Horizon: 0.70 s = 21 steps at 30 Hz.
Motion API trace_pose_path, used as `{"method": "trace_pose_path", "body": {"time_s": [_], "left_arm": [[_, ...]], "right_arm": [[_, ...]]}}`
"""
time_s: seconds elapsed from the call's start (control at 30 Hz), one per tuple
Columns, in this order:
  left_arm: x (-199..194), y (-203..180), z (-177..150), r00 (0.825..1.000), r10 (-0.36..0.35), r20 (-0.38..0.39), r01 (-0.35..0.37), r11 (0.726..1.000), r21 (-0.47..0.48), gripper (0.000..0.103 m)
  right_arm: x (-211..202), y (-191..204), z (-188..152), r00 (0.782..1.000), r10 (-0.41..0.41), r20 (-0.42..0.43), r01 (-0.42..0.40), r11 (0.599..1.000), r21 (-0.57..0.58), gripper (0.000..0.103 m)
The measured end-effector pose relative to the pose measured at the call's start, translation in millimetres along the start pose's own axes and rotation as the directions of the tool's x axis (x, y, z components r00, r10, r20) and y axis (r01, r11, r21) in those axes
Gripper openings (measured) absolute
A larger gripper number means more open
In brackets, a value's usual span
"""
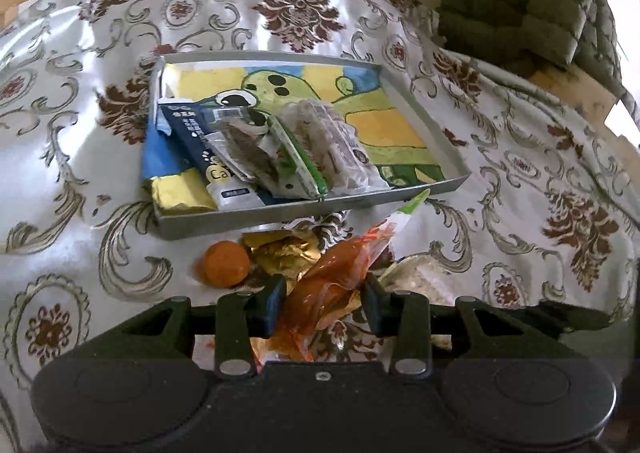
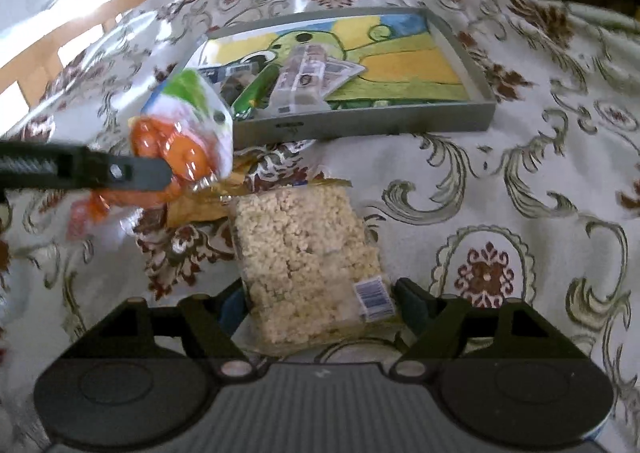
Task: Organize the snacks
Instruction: 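Lift and carry the orange packet and rice-crispy bar over the grey tray with both tools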
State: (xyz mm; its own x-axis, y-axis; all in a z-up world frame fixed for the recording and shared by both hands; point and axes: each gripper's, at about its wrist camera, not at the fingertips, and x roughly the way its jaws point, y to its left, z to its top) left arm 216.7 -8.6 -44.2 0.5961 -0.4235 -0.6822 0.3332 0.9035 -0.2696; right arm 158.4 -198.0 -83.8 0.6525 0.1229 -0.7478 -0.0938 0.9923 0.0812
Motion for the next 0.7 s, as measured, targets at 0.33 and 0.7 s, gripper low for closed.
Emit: {"method": "trace_pose_path", "body": {"time_s": [0.33, 0.7], "left_arm": [[-29, 15, -11, 1.000, 0.002, 0.031, 0.002, 0.990, -0.138, 0.042], [-51, 27, 5, 0.990, 0.010, 0.138, 0.019, 0.978, -0.205, 0.042]], "right_arm": [[-13, -14, 0, 0.996, 0.088, 0.015, -0.089, 0.987, 0.133, 0.078], [-56, -26, 10, 0.958, 0.216, 0.189, -0.260, 0.931, 0.257, 0.078]]}}
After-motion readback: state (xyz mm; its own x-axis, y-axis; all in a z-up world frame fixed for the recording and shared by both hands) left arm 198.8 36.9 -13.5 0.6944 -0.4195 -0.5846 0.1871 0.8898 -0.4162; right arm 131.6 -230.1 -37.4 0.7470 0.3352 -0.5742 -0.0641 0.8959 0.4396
